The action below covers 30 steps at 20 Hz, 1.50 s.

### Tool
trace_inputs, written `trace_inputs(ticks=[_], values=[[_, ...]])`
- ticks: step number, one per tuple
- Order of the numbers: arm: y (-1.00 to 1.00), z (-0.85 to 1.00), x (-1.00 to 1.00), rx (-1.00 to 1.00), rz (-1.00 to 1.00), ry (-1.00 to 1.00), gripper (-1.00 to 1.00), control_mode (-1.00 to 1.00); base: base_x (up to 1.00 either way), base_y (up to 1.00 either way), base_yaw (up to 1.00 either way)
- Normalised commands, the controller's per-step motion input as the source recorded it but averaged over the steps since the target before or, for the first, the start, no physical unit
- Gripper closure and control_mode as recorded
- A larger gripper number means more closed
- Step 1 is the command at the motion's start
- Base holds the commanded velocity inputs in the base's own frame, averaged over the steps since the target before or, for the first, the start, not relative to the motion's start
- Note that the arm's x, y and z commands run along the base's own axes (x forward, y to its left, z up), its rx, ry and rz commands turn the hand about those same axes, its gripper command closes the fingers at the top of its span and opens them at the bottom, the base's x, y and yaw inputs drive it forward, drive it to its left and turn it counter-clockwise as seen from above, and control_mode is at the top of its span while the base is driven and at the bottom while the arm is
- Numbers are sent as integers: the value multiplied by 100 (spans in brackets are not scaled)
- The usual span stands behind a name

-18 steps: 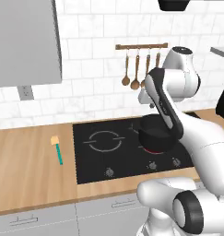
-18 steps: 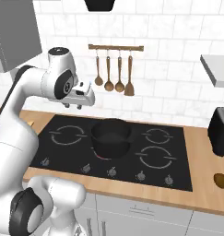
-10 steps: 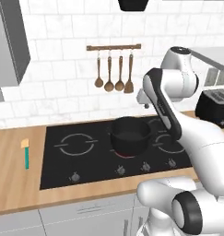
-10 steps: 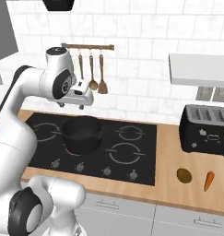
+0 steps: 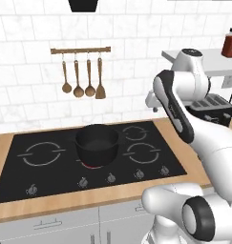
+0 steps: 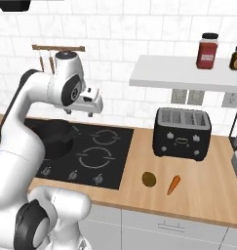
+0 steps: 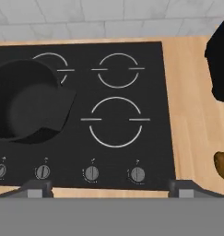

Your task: Put the avocado and carrot in the pot. Retrieve the spatula and lightly stir the vegetables in the pot.

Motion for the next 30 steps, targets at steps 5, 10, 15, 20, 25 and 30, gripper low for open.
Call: trace_inputs(ticks=[5,10,15,20,25,30], values=[[-21,-60,-10,-5,-4,7,-100,-100,0,0,0],[-47,-100,-31,0,-1,14,-100,-100,0,0,0],[-45,-99,-20,0,0,7,-100,-100,0,0,0],[-92,-97,0,-5,0,13,-100,-100,0,0,0],[-77,-68,22,-3,0,2,-100,-100,0,0,0],[-26,-3,2,0,0,2,-100,-100,0,0,0]])
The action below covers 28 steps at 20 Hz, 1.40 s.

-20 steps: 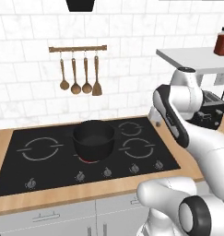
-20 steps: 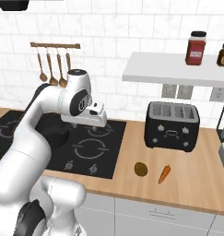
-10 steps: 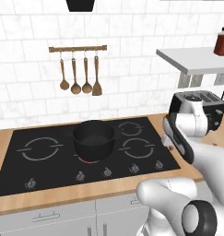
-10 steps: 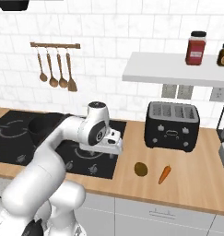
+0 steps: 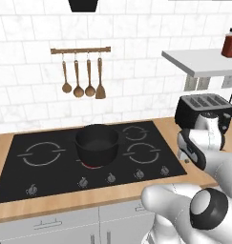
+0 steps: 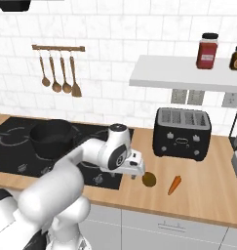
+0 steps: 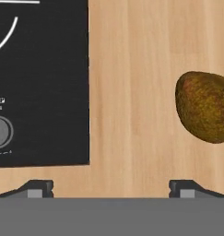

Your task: Put the avocado and carrot in the pot. Retrieve the spatula and lightly stir the vegetables in the pot.

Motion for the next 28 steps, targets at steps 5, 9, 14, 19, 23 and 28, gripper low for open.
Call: trace_inputs(ticks=[5,9,14,19,23,28], values=[[-4,0,4,0,0,5,-100,-100,0,0,0],[-35,0,16,0,0,7,-100,-100,0,0,0],[-50,0,23,0,0,9,-100,-100,0,0,0],[-42,0,24,0,0,8,-100,-100,0,0,0],[-39,-1,29,0,0,7,-100,-100,0,0,0],[-20,-22,31,0,0,2,-100,-100,0,0,0]])
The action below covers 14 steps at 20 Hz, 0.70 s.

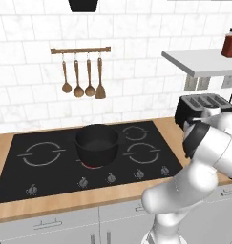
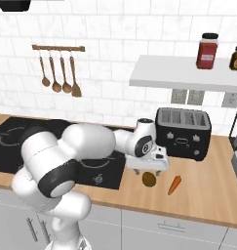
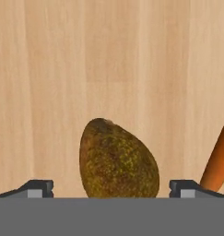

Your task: Put the avocado and carrot in the pot. Retrieve the spatula and lightly stir the vegetables in the pot.

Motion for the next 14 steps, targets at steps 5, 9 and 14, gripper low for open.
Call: trace_inputs(ticks=[5,9,14], values=[[-3,-29,13,-1,0,5,-100,-100,0,0,0],[-7,-24,0,0,0,10,-100,-100,0,0,0],[-3,-24,-3,-1,0,10,-100,-100,0,0,0]])
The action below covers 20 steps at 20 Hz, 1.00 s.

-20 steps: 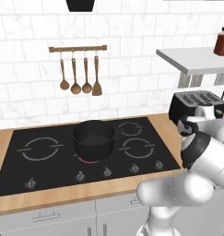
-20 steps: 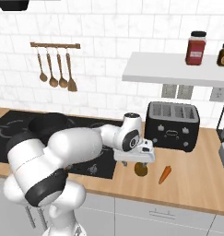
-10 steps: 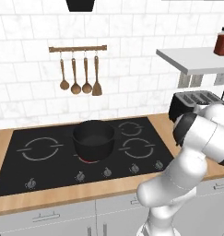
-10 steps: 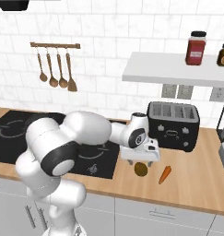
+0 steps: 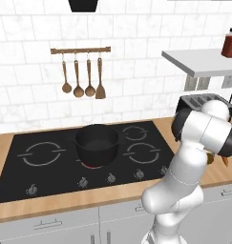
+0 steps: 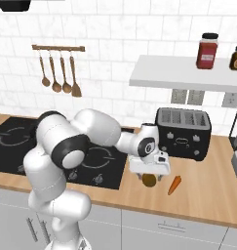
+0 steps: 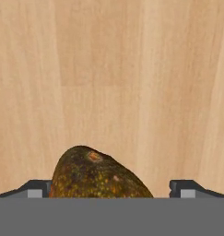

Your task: Put the avocado and carrot in the pot. Retrieve the spatula and lightly stir the vegetables in the pot.

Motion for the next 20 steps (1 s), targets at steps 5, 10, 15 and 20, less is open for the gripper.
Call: trace_inputs(ticks=[5,10,15,20], values=[[0,-25,-10,-2,0,9,100,-100,0,0,0],[0,-8,0,-1,0,1,100,-100,0,0,0],[22,0,-1,0,1,0,100,-100,0,0,0],[54,6,-13,0,3,-4,100,-100,0,0,0]])
